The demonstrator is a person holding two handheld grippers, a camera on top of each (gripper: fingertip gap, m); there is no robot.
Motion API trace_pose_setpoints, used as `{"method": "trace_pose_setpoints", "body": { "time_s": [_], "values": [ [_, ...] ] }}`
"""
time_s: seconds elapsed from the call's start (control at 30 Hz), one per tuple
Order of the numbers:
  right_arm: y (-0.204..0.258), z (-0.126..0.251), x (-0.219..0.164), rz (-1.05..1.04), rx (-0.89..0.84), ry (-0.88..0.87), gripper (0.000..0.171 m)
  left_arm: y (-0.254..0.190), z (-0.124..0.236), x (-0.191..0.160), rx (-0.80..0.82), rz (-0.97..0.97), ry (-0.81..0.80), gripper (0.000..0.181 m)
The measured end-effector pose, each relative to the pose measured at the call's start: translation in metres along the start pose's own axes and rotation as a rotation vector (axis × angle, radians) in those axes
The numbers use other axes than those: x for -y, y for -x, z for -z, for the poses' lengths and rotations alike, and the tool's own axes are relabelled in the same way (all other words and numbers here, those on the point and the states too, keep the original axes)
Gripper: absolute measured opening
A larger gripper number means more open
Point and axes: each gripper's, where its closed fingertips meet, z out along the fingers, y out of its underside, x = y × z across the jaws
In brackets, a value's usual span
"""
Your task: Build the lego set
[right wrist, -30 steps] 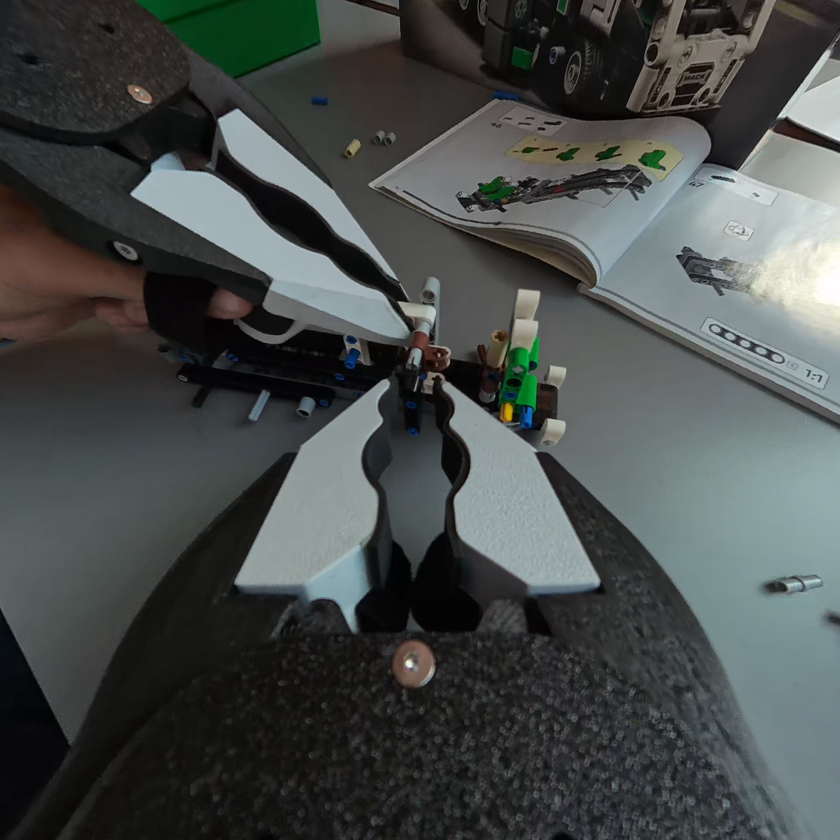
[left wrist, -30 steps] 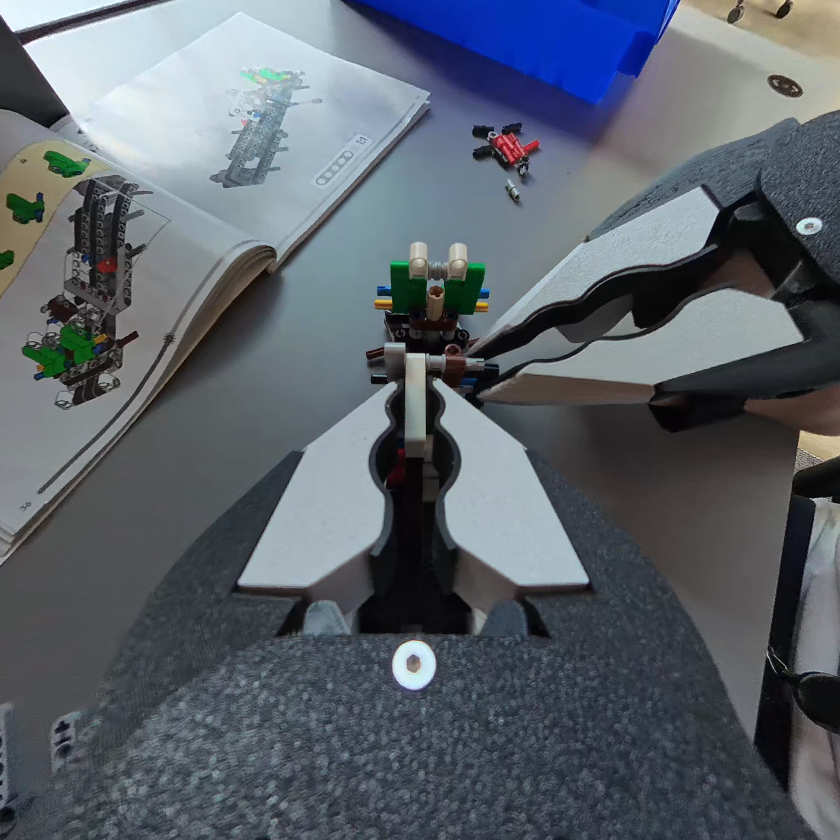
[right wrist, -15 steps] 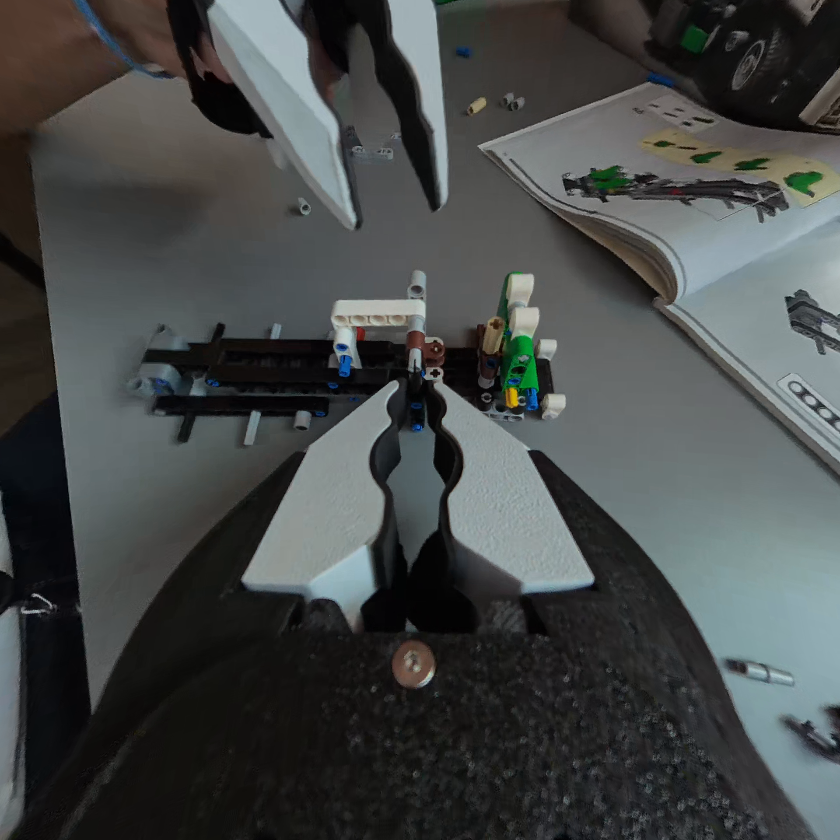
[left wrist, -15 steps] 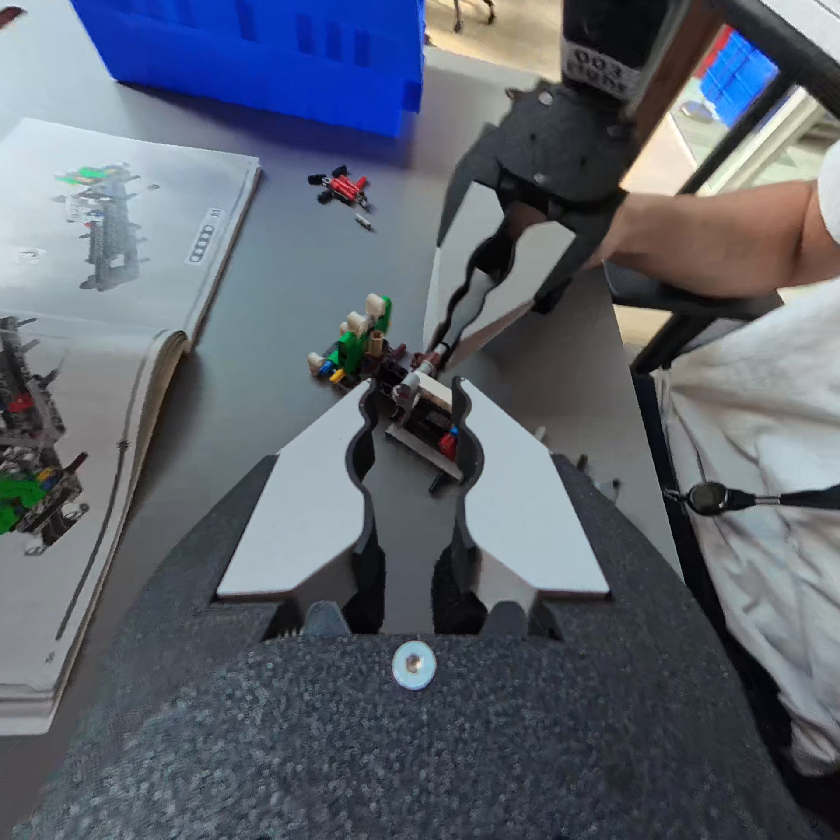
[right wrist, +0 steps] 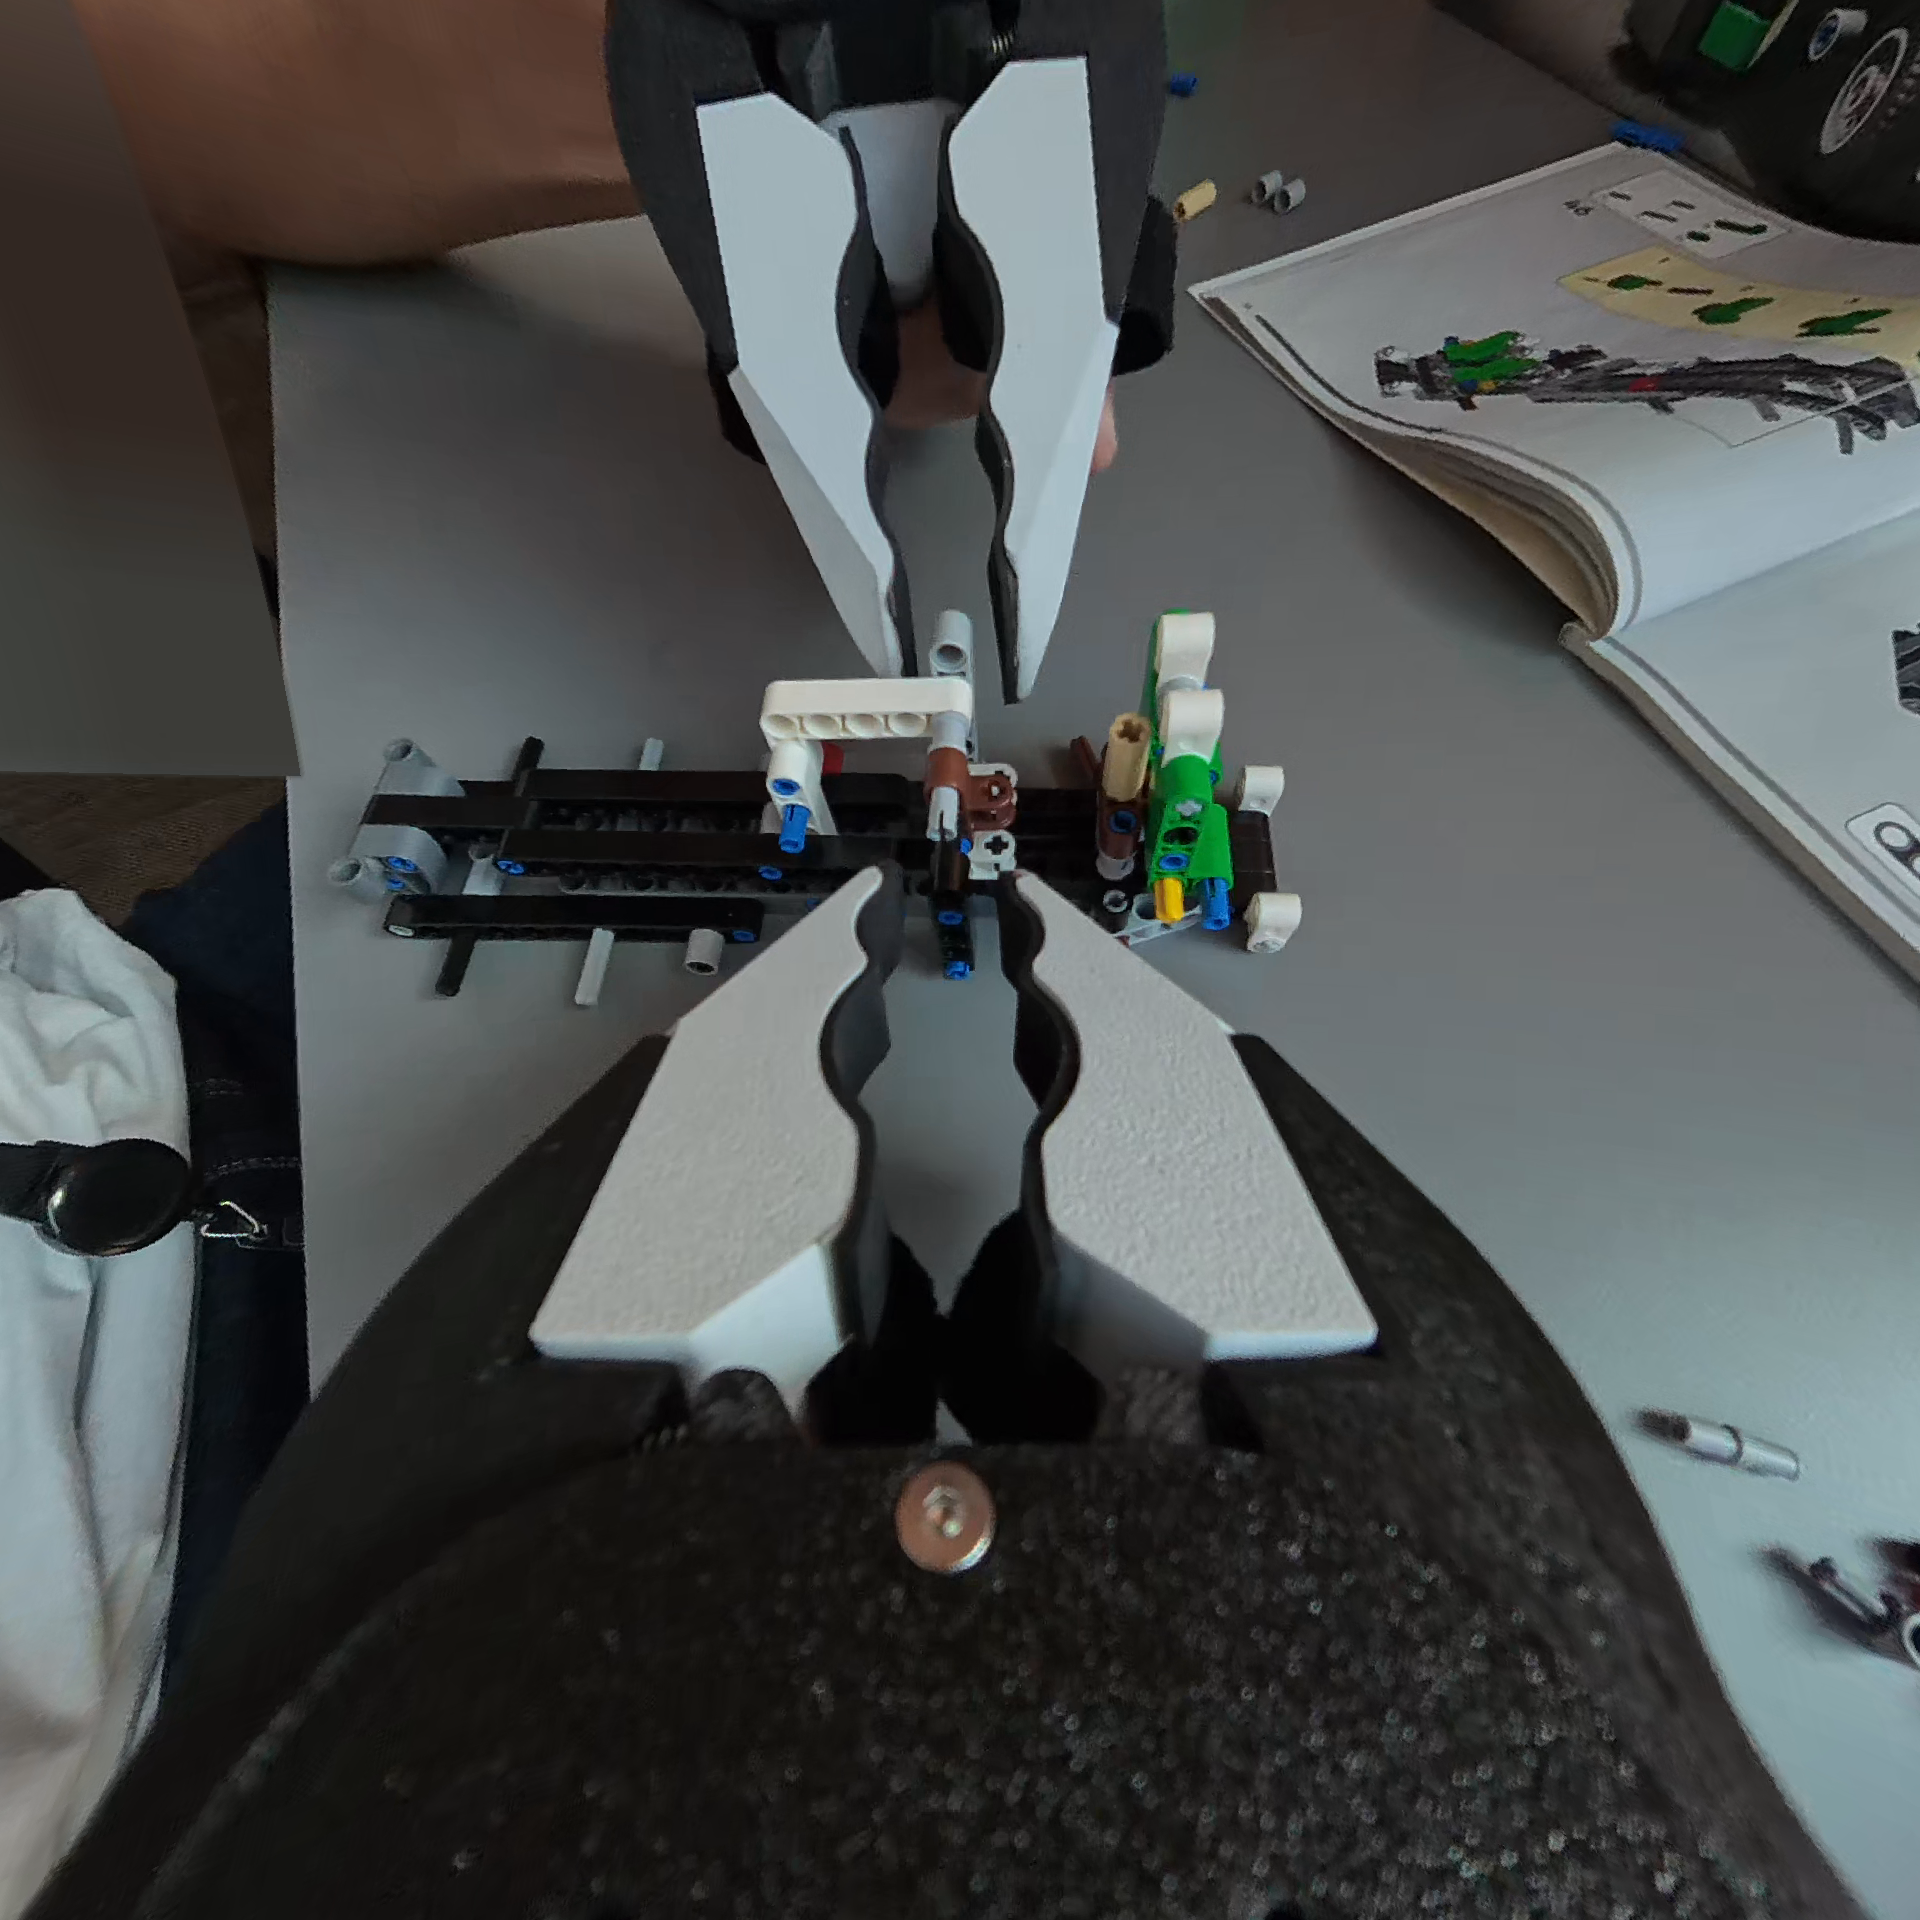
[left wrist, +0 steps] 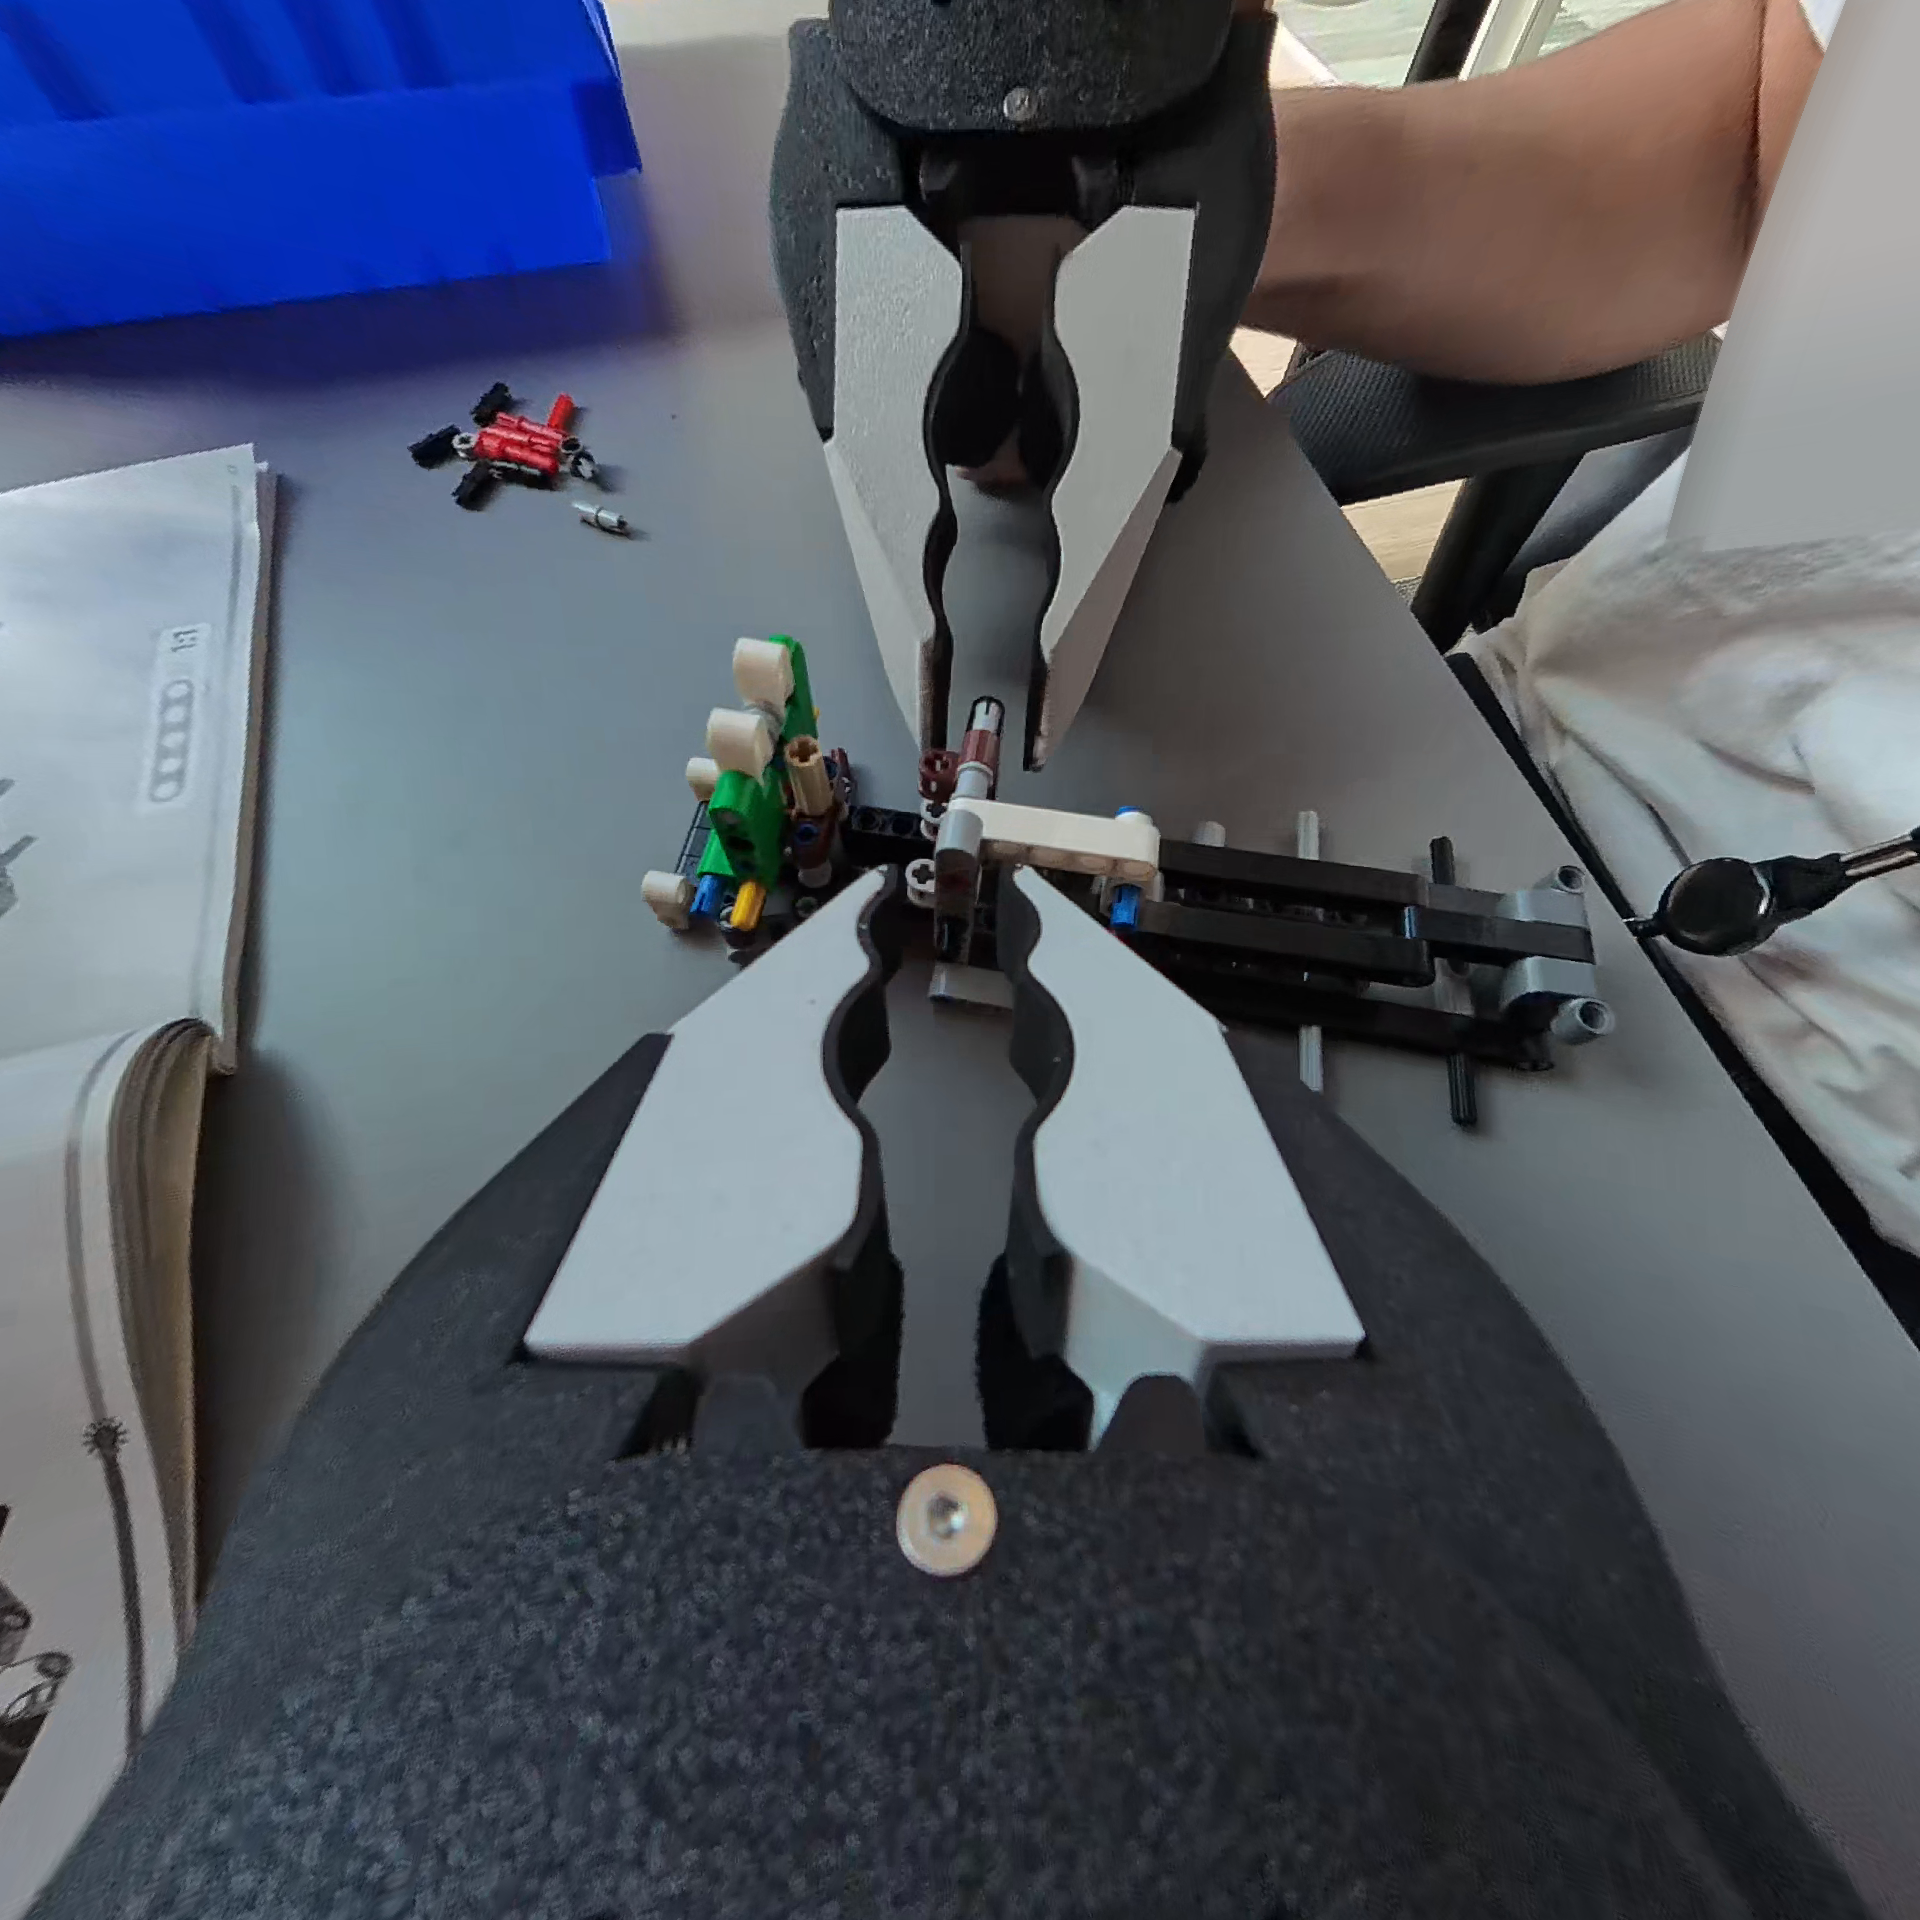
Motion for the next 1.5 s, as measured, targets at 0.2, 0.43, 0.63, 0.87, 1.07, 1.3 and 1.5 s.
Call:
{"method": "trace_pose_setpoints", "body": {
  "time_s": [0.2,0.43,0.63,0.87,1.07,1.3,1.5],
  "values": [
    [0.001,0.006,-0.004,0.010,-0.056,-0.005,0.006,-0.001,-0.010,0.001,0.013,-0.038,-0.017,0.007],
    [-0.003,0.012,-0.005,0.048,-0.137,-0.011,0.006,-0.001,-0.012,0.002,0.032,0.020,-0.015,0.005],
    [-0.002,0.011,-0.005,0.130,-0.169,-0.005,0.006,0.000,-0.011,0.002,0.051,0.048,-0.015,0.006],
    [-0.006,0.011,-0.005,0.106,-0.161,-0.003,0.006,0.000,-0.011,0.002,0.057,0.066,-0.014,0.005],
    [-0.008,0.010,-0.005,0.108,-0.104,-0.003,0.006,-0.001,-0.012,0.002,0.065,0.062,-0.012,0.005],
    [-0.008,0.010,-0.005,0.121,-0.053,0.000,0.006,-0.003,-0.013,0.002,0.063,0.059,-0.010,0.005],
    [-0.009,0.011,-0.005,0.048,-0.051,-0.008,0.006,-0.002,-0.014,0.002,0.073,0.053,-0.012,0.006]
  ]
}}
